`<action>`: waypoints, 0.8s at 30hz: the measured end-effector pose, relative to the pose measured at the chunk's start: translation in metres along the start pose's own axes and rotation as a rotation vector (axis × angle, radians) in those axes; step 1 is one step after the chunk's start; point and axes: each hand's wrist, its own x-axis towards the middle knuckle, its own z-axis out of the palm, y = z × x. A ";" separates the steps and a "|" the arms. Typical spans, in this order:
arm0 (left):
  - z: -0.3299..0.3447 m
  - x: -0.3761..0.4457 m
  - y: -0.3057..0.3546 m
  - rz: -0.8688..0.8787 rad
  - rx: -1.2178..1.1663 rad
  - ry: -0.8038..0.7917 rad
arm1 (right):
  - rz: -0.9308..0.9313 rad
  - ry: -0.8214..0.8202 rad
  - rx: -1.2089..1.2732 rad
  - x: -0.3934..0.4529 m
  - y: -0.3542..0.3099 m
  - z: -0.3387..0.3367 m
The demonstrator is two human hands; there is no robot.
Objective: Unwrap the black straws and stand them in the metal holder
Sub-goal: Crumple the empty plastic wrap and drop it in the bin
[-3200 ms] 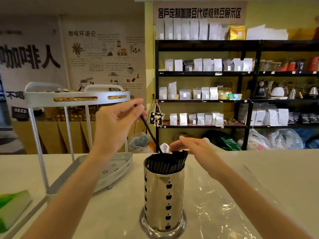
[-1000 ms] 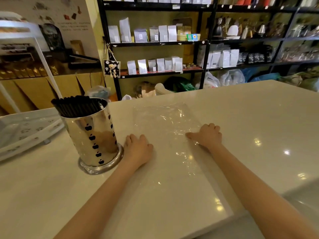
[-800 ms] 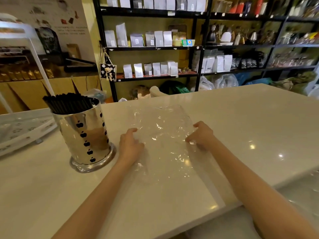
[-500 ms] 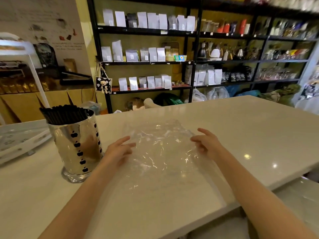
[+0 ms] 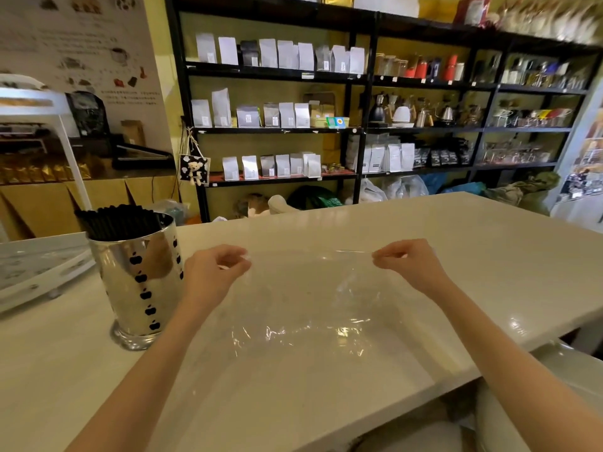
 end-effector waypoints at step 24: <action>-0.011 0.029 0.060 -0.188 -0.739 -0.708 | 0.167 -0.140 0.812 -0.012 -0.073 -0.016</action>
